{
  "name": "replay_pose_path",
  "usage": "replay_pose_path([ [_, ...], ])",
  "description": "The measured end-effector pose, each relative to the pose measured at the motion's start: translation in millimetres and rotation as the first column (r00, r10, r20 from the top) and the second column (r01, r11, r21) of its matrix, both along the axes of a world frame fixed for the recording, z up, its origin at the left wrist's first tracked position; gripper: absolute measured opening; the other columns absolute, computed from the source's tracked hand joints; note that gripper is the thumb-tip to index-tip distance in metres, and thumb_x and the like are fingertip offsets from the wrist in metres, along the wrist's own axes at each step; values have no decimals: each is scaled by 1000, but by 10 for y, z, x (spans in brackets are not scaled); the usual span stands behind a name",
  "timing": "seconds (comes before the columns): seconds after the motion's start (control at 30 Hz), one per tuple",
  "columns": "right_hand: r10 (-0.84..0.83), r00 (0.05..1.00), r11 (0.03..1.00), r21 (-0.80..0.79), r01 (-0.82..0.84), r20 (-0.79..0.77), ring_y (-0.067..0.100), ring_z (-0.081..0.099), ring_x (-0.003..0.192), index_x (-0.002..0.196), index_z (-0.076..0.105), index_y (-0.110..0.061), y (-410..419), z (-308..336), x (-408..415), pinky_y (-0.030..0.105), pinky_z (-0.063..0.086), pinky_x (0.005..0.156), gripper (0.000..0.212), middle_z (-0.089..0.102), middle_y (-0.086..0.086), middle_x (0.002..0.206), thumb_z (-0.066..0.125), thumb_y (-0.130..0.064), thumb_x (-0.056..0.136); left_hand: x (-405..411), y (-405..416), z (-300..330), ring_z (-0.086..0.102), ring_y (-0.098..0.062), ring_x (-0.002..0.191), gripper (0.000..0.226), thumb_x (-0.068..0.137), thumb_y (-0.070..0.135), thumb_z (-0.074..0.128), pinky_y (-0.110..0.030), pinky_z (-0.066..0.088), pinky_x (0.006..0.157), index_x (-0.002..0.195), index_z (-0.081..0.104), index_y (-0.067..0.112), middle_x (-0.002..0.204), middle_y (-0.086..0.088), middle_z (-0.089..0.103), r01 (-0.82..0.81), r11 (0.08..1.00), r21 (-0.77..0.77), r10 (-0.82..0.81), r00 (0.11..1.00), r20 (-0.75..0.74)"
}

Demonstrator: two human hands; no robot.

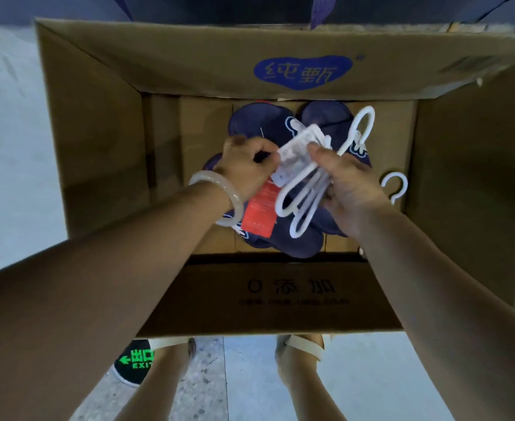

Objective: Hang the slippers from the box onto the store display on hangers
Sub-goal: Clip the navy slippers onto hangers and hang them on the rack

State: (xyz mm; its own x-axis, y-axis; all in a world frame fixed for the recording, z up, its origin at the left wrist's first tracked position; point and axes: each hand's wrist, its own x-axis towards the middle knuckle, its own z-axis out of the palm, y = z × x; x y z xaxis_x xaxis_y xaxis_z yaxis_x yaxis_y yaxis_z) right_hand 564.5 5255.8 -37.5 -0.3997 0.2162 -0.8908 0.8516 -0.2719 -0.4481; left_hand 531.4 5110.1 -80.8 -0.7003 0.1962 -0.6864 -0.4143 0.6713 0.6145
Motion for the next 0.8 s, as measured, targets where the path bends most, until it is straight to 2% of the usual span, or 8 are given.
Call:
replay_pose_path([
  [0.13,370,929,857,394,-332,-20,9,51,60,82,56,-10,17,-27,55,17,42,50,32,55,-1,70,71,-38,77,57,-11,9,27,-18,136,25,91,30,52,-11,23,97,93,69,12,124,-6,53,29,999,-33,-29,1000,7],
  [0.27,604,796,620,644,-448,-28,28,56,77,94,55,-3,166,-47,26,28,44,59,47,58,16,94,72,-42,74,30,-153,54,28,-23,137,26,74,51,65,-38,27,112,83,73,27,150,-5,27,260,948,-183,-275,960,-59],
  [0.37,613,782,644,646,-410,-115,19,52,75,84,51,-18,180,-23,-149,18,36,57,34,54,10,92,71,-44,74,67,-129,95,21,-30,138,11,74,37,71,-45,24,113,84,72,32,156,1,12,331,933,-137,-338,941,-26],
  [0.47,629,759,724,482,-494,-167,1,55,61,82,53,-18,76,4,-299,10,43,53,30,52,-5,74,75,-36,73,190,-58,5,18,-27,142,27,78,22,65,-36,24,115,105,66,21,155,-2,13,359,932,-56,-361,932,-34],
  [0.57,648,738,758,258,-600,-187,-10,57,51,76,56,-20,-38,-38,-299,3,42,47,22,57,-9,71,77,-25,72,226,-64,-31,44,-22,129,26,75,9,54,-34,40,105,96,62,22,140,-3,42,34,991,132,-27,998,-56],
  [0.67,565,798,825,173,-539,-210,-2,60,63,89,61,-12,-80,-92,-218,6,47,55,24,62,-4,79,76,-23,73,195,-104,7,61,-20,95,28,78,1,54,-34,52,82,88,50,27,102,-2,59,-330,942,66,330,944,4],
  [0.73,473,854,881,147,-450,-216,2,62,66,89,62,-10,-88,-105,-186,12,50,60,23,63,-1,79,75,-22,74,154,-127,-18,59,-18,96,43,77,0,63,-32,50,86,111,48,21,98,4,58,-401,913,74,394,915,89],
  [0.8,455,869,878,259,-402,-193,8,60,67,78,59,-15,-82,-133,-155,21,53,65,21,58,-2,72,76,-25,73,75,-138,-53,60,-17,100,69,68,8,75,-33,49,91,127,40,14,102,2,61,-386,917,99,361,910,203],
])
